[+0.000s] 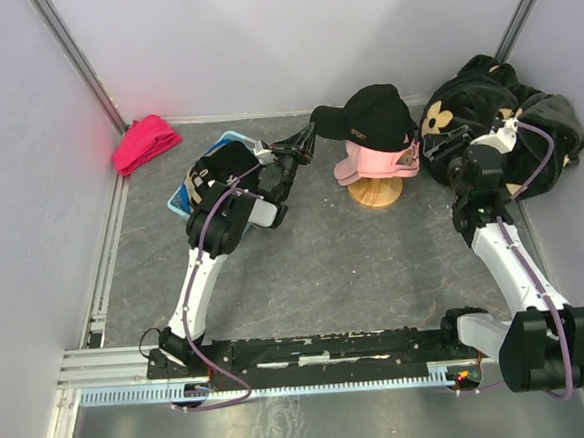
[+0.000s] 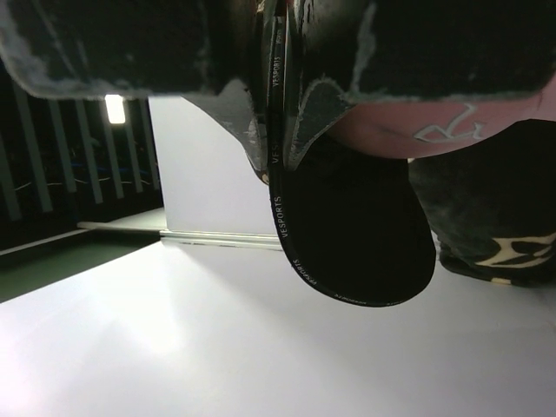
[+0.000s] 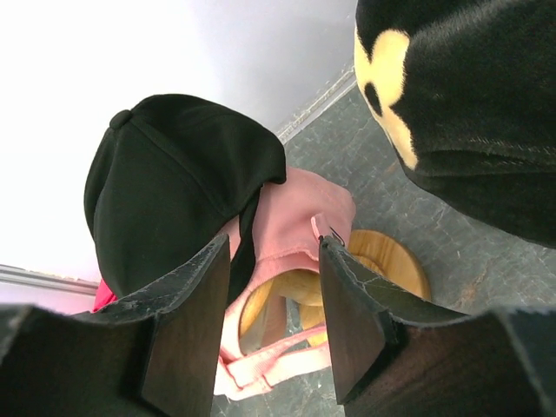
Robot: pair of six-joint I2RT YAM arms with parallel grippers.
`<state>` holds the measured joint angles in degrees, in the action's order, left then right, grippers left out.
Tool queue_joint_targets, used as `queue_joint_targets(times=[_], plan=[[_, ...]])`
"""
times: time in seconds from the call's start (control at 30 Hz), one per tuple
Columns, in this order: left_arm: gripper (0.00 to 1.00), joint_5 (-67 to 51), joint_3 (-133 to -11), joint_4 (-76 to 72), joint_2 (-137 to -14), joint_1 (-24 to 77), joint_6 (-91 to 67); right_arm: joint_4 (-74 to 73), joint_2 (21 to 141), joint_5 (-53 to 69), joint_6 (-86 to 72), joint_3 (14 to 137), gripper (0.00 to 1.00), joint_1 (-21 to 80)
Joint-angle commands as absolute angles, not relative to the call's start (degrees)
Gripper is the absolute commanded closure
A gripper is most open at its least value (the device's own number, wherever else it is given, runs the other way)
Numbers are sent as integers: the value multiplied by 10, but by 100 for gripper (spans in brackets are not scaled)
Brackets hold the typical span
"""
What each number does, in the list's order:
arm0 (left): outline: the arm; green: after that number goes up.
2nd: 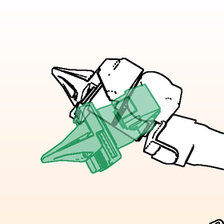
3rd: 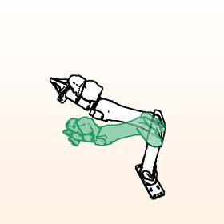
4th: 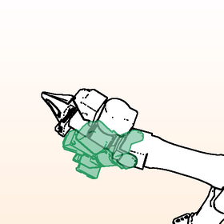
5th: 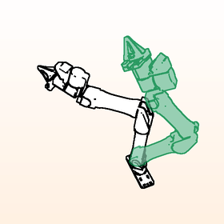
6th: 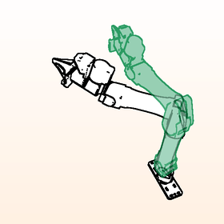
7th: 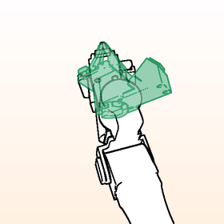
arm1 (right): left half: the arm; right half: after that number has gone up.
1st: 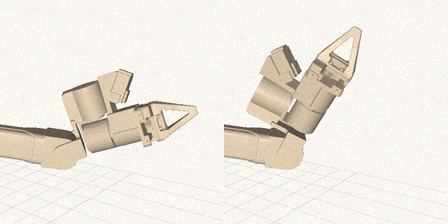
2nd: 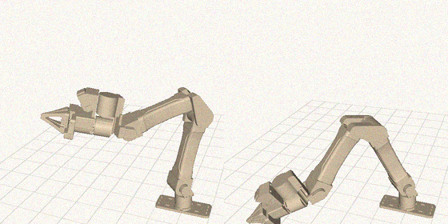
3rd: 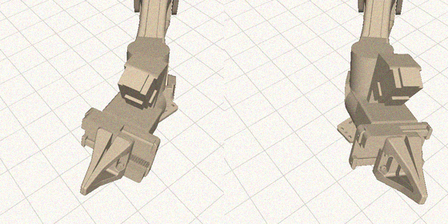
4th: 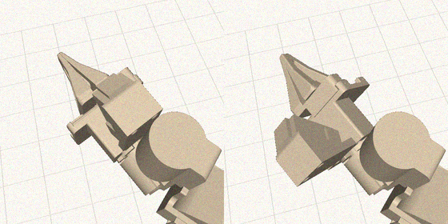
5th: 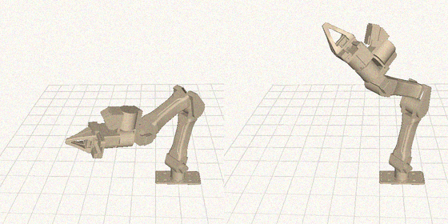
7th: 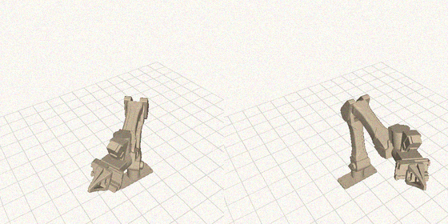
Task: Stack the hats
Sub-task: Stack the hat on the hat.
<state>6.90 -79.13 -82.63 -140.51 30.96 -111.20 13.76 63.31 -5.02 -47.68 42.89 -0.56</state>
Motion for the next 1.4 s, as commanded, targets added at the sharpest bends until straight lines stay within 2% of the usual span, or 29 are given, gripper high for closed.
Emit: queue_joint_targets(times=[0.0,0.4,0.93,1.37], plan=[[97,42,-808,-879,-1413,302,-1169,124,597,-57,-461,417,47,-9],[97,38,-776,-919,-1394,300,-1214,120,573,-27,-477,406,47,-9],[97,31,-795,-932,-1379,304,-1245,161,638,20,-531,446,44,-8],[97,25,-798,-938,-1388,305,-1247,135,683,42,-524,497,44,-8]])
